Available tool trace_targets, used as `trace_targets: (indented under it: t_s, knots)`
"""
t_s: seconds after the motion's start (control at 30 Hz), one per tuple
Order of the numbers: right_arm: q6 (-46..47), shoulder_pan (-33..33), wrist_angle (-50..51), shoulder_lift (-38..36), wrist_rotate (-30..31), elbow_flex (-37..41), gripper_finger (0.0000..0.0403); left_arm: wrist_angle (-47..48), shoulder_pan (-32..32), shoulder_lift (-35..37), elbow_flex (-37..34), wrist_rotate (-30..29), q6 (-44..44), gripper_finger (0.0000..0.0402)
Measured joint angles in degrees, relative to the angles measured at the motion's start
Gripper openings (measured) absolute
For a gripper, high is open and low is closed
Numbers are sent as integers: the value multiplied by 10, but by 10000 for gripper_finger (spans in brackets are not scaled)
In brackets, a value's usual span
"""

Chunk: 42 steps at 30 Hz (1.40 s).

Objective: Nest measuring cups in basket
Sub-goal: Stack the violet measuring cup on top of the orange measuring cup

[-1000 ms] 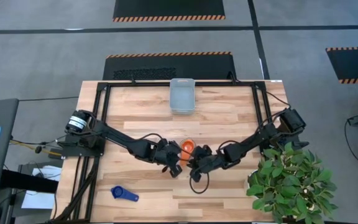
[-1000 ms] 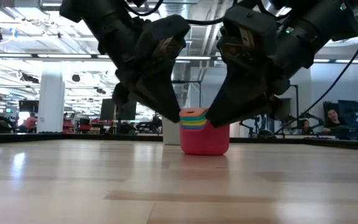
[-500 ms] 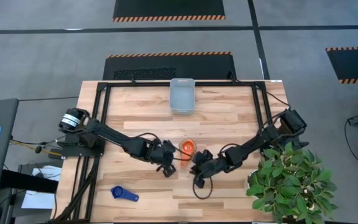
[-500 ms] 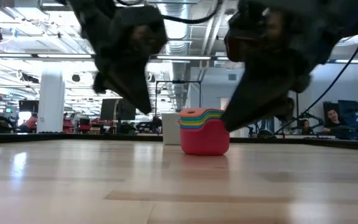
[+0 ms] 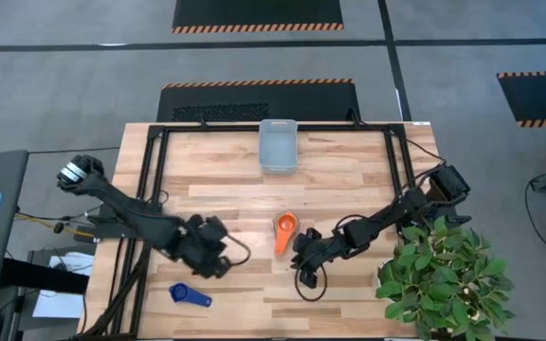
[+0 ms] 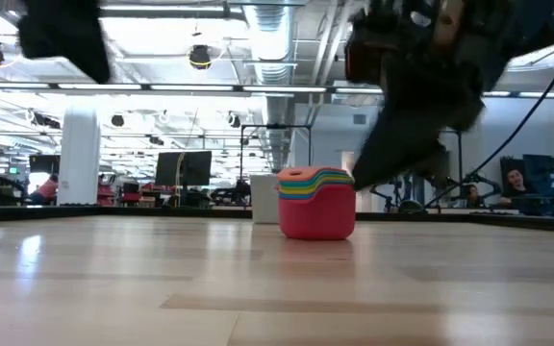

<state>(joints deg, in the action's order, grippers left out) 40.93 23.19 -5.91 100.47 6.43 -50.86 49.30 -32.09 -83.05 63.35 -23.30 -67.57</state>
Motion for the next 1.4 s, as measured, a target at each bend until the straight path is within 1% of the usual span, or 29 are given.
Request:
trace_targets:
  t_s: [0.1, 0.2, 0.3, 0.43, 0.5, 0.57, 0.63, 0.8, 1.03, 1.13, 1.33, 1.4]
  knots:
    - [-16, -5, 10, -24, -4, -1, 119, 35, -40, 17, 0, 39, -28, 4]
    - [-44, 0, 27, -52, -4, -1, 119, 63, -81, 19, 0, 70, -93, 4]
    - [-55, 10, 37, -74, 2, -1, 119, 86, -116, 5, 0, 91, -176, 4]
    - [-59, 20, 63, -90, 29, -1, 119, 108, -152, -21, 0, 151, -251, 5]
    - [-61, 22, 73, -94, 40, -1, 119, 105, -166, -35, 0, 181, -269, 10]
    - [-63, 23, 75, -94, 44, -1, 119, 106, -180, -50, 0, 197, -272, 18]
    - [-67, 23, 75, -94, 44, -1, 119, 106, -193, -68, 0, 196, -271, 31]
    - [-70, 19, 76, -94, 45, -1, 119, 105, -202, -109, 0, 199, -221, 55]
    - [-69, 23, 76, -94, 46, -1, 119, 94, -205, -147, 0, 229, -211, 56]
    - [-69, 27, 76, -94, 46, -1, 119, 92, -210, -152, -3, 230, -202, 57]
    - [-69, 26, 72, -94, 46, -1, 119, 93, -217, -154, -47, 234, -199, 57]
    - [-69, 24, 72, -94, 46, -1, 118, 74, -216, -154, -66, 245, -188, 57]
